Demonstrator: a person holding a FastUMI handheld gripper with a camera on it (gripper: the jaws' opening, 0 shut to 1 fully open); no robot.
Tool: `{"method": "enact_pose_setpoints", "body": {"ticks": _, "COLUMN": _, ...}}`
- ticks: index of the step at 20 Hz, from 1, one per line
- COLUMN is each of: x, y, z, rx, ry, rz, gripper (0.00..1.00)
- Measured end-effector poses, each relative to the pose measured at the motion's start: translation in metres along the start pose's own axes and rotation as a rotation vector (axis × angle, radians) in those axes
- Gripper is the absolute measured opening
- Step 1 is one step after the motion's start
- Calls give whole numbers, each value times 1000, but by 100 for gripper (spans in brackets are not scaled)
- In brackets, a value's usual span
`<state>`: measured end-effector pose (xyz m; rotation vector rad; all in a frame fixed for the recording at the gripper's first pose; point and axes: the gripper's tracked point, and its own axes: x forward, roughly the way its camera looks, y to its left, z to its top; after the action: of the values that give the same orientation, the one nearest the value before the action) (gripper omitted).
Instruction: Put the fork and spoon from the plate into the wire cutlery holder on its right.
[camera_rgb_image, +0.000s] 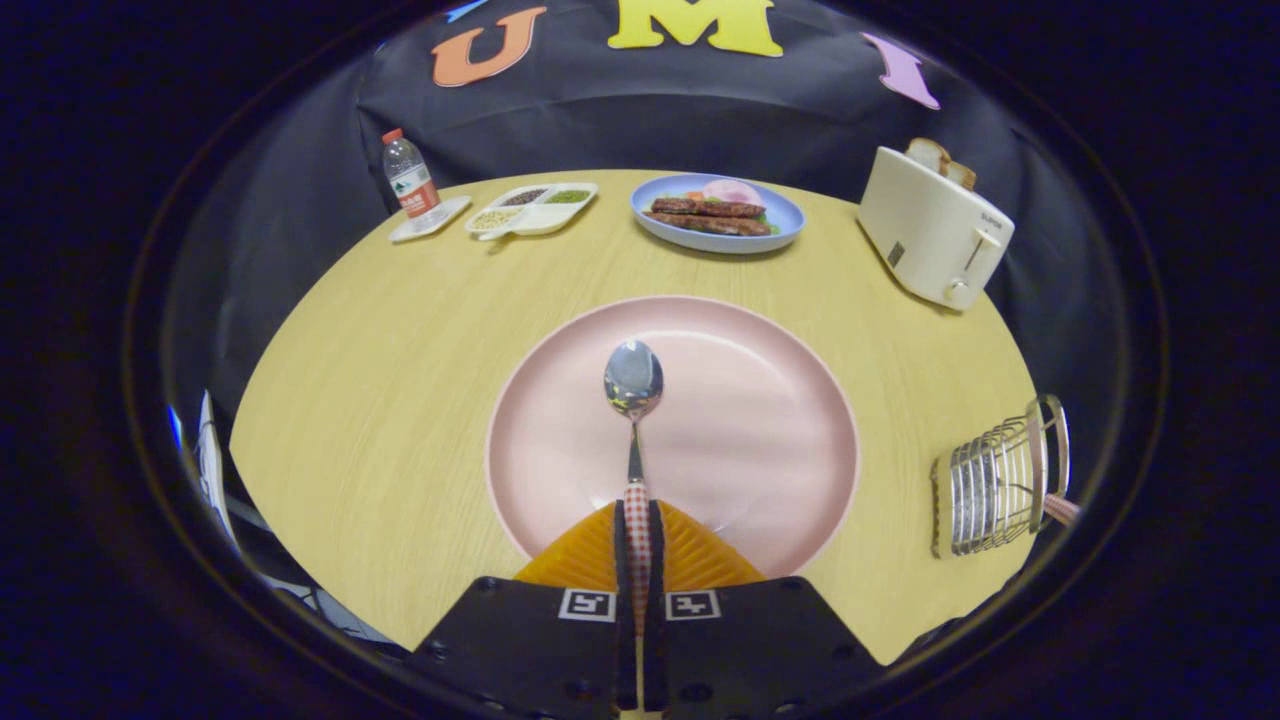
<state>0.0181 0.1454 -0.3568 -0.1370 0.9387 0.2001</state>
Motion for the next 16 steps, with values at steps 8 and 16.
{"method": "enact_pose_setpoints", "body": {"ticks": 8, "x": -99, "y": -55, "z": 42, "rx": 93, "ry": 15, "rz": 27, "gripper": 3}}
{"method": "enact_pose_setpoints", "body": {"ticks": 16, "x": -193, "y": -182, "z": 43, "rx": 120, "ry": 101, "rz": -60, "gripper": 3}}
